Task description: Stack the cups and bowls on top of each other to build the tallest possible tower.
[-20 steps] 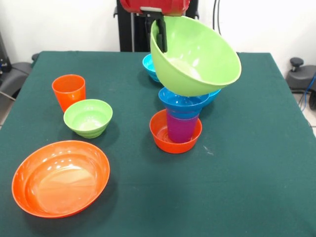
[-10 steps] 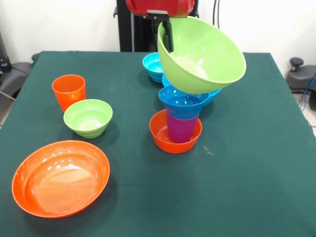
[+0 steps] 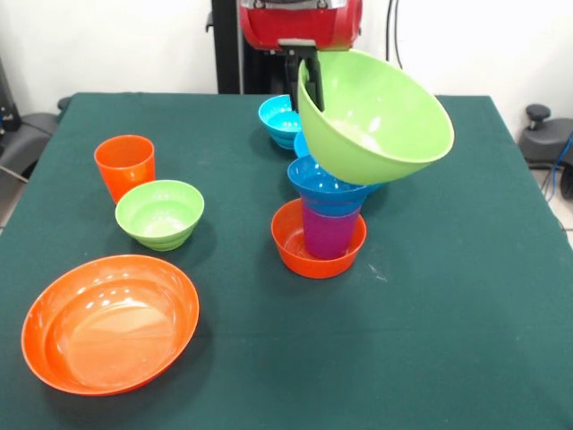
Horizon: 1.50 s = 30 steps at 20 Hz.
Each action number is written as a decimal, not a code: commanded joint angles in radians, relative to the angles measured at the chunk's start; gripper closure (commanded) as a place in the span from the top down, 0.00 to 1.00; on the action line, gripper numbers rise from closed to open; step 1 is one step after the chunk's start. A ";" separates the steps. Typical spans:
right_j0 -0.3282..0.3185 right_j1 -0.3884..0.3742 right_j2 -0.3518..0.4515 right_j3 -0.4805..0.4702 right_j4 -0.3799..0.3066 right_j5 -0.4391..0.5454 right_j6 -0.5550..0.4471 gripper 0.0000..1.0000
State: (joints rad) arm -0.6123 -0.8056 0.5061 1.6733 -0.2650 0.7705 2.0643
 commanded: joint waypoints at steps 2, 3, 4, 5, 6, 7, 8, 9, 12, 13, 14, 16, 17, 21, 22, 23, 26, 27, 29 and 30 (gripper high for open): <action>-0.010 0.032 0.059 0.075 -0.099 -0.080 -0.163 0.00; -0.012 0.033 0.060 0.075 -0.105 -0.080 -0.163 0.00; -0.017 0.032 0.063 0.080 -0.107 -0.080 -0.165 0.00; -0.021 0.033 0.066 0.081 -0.110 -0.080 -0.168 0.00; -0.026 0.034 0.068 0.083 -0.113 -0.076 -0.172 0.00; -0.029 0.033 0.070 0.085 -0.115 -0.072 -0.175 0.00; -0.031 0.029 0.070 0.088 -0.118 -0.063 -0.176 0.00; -0.032 0.026 0.070 0.092 -0.121 -0.057 -0.177 0.00; -0.040 0.016 0.077 0.110 -0.124 -0.050 -0.177 0.00; -0.043 0.015 0.079 0.114 -0.126 -0.053 -0.175 0.00; -0.044 0.016 0.082 0.115 -0.128 -0.055 -0.174 0.00; -0.045 0.022 0.087 0.113 -0.132 -0.060 -0.172 0.00; -0.045 0.026 0.089 0.112 -0.135 -0.063 -0.170 0.00; -0.052 0.030 0.095 0.129 -0.147 -0.088 -0.164 0.00; -0.053 0.031 0.096 0.131 -0.151 -0.091 -0.164 0.00; -0.055 0.033 0.097 0.133 -0.154 -0.094 -0.163 0.00; -0.060 0.041 0.100 0.137 -0.165 -0.102 -0.163 0.00; -0.061 0.042 0.101 0.140 -0.166 -0.100 -0.164 0.00; -0.067 0.045 0.107 0.155 -0.162 -0.096 -0.167 0.00; -0.066 0.041 0.104 0.161 -0.166 -0.100 -0.162 0.00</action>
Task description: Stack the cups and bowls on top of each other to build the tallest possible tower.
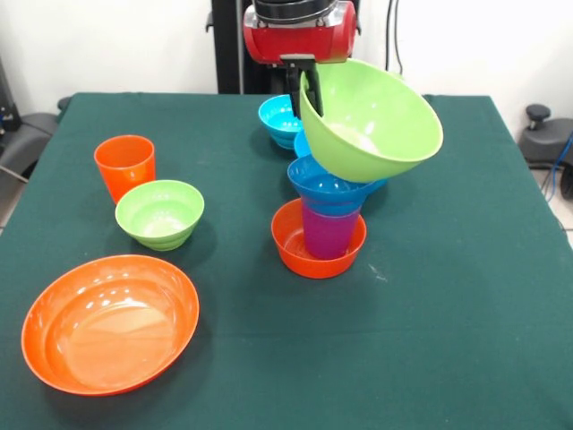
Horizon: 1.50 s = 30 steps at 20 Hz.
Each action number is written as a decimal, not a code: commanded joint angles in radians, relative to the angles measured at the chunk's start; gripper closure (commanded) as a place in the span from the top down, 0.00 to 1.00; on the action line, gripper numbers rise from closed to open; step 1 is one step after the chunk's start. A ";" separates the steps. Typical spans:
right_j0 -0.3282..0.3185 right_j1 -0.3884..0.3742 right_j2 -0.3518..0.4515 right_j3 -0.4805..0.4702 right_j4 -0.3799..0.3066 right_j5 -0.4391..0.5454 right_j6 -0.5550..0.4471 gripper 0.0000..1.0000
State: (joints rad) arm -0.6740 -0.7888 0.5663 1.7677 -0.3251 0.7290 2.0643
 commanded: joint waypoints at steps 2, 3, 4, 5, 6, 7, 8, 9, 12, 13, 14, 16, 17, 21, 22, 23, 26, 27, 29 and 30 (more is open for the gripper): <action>-0.001 0.020 0.037 0.074 -0.114 -0.067 -0.154 0.00; 0.001 0.019 0.034 0.077 -0.119 -0.072 -0.151 0.00; 0.003 0.019 0.030 0.079 -0.127 -0.077 -0.146 0.00; 0.004 0.019 0.027 0.081 -0.133 -0.082 -0.143 0.00; 0.004 0.019 0.025 0.082 -0.140 -0.088 -0.140 0.00; 0.004 0.019 0.023 0.084 -0.147 -0.094 -0.136 0.00; 0.002 0.021 0.023 0.084 -0.151 -0.100 -0.135 0.00; 0.000 0.023 0.024 0.085 -0.156 -0.105 -0.133 0.00; 0.001 0.030 0.027 0.083 -0.166 -0.116 -0.123 0.00; 0.002 0.033 0.028 0.083 -0.169 -0.122 -0.118 0.00; 0.002 0.037 0.028 0.083 -0.174 -0.131 -0.113 0.00; 0.004 0.046 0.029 0.079 -0.183 -0.145 -0.105 0.00; 0.005 0.049 0.027 0.076 -0.187 -0.149 -0.101 0.00; 0.005 0.056 0.027 0.068 -0.194 -0.150 -0.101 0.00; 0.006 0.058 0.028 0.067 -0.195 -0.149 -0.101 0.00; 0.007 0.060 0.028 0.065 -0.197 -0.150 -0.100 0.00; 0.012 0.071 0.026 0.058 -0.205 -0.158 -0.092 0.00; 0.015 0.075 0.025 0.054 -0.208 -0.161 -0.089 0.00; 0.019 0.083 0.021 0.046 -0.214 -0.165 -0.083 0.00; 0.020 0.086 0.019 0.043 -0.217 -0.165 -0.083 0.00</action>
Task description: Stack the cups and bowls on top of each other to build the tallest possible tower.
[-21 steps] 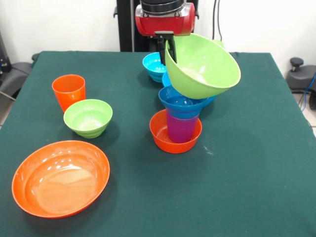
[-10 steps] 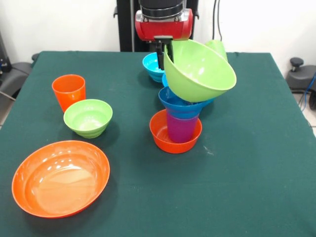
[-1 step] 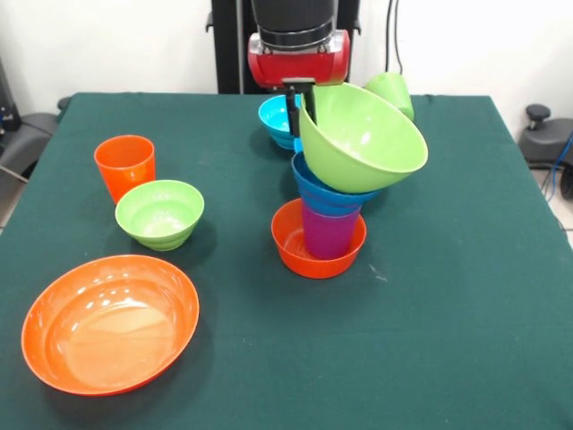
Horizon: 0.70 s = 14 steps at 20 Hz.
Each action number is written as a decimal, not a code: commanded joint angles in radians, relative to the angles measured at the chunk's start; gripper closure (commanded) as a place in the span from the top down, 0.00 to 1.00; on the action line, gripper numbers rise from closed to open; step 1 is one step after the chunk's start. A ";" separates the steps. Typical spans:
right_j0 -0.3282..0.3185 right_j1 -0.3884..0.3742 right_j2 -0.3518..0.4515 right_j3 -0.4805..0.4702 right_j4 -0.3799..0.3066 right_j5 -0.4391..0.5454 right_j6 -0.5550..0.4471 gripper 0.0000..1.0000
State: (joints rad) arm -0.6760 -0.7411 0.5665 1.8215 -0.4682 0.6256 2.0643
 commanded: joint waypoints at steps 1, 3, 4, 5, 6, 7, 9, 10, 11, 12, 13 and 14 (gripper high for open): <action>0.023 0.042 0.017 -0.014 -0.076 -0.061 -0.082 0.00; 0.024 0.044 0.013 -0.018 -0.080 -0.059 -0.083 0.00; 0.023 0.044 0.014 -0.018 -0.081 -0.057 -0.085 0.00; 0.022 0.044 0.014 -0.018 -0.082 -0.056 -0.087 0.00; 0.019 0.044 0.017 -0.017 -0.082 -0.055 -0.090 0.00; 0.016 0.043 0.019 -0.014 -0.082 -0.055 -0.092 0.00; 0.007 0.044 0.027 -0.007 -0.081 -0.061 -0.097 0.00; 0.001 0.046 0.033 -0.005 -0.080 -0.065 -0.101 0.00; -0.005 0.048 0.038 -0.004 -0.080 -0.070 -0.105 0.00; -0.012 0.052 0.045 -0.003 -0.077 -0.073 -0.111 0.00; -0.017 0.054 0.051 -0.003 -0.076 -0.076 -0.116 0.00; -0.019 0.055 0.053 -0.005 -0.075 -0.074 -0.119 0.00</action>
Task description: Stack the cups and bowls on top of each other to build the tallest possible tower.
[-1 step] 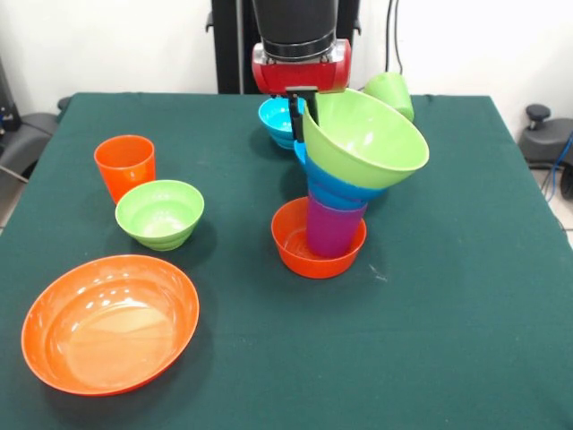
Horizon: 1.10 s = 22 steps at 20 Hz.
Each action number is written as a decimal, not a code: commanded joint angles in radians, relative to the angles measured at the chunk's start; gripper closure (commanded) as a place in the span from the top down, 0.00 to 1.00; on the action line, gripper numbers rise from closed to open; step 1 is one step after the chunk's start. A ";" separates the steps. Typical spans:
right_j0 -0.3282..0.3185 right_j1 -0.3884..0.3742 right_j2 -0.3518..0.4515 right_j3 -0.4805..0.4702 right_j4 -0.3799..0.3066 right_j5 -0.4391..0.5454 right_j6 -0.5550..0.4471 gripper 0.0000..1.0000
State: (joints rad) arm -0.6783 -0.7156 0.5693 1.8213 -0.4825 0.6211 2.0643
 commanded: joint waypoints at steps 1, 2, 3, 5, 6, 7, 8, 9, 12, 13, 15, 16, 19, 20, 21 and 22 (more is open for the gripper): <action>-0.019 0.030 0.053 -0.006 -0.060 -0.067 -0.123 0.00; -0.023 0.030 0.055 -0.006 -0.060 -0.066 -0.125 0.00; -0.025 0.031 0.056 -0.007 -0.062 -0.067 -0.128 0.00; -0.032 0.032 0.059 -0.006 -0.065 -0.074 -0.129 0.00; -0.037 0.033 0.063 -0.006 -0.064 -0.076 -0.132 0.00; -0.041 0.035 0.067 -0.007 -0.064 -0.079 -0.134 0.00; -0.045 0.037 0.072 -0.008 -0.062 -0.079 -0.136 0.00; -0.048 0.038 0.076 -0.009 -0.061 -0.081 -0.137 0.00; -0.048 0.034 0.077 -0.015 -0.062 -0.066 -0.136 0.00; -0.049 0.033 0.076 -0.017 -0.062 -0.058 -0.136 0.00; -0.051 0.036 0.077 -0.024 -0.062 -0.050 -0.139 0.00; -0.051 0.037 0.077 -0.027 -0.063 -0.047 -0.139 0.00; -0.055 0.043 0.081 -0.034 -0.064 -0.041 -0.145 0.00; -0.056 0.046 0.082 -0.037 -0.064 -0.039 -0.148 0.00; -0.057 0.049 0.084 -0.040 -0.065 -0.039 -0.149 0.00; -0.057 0.051 0.086 -0.042 -0.066 -0.039 -0.150 0.00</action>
State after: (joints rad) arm -0.7395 -0.7064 0.6093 1.8212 -0.4831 0.6052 2.0643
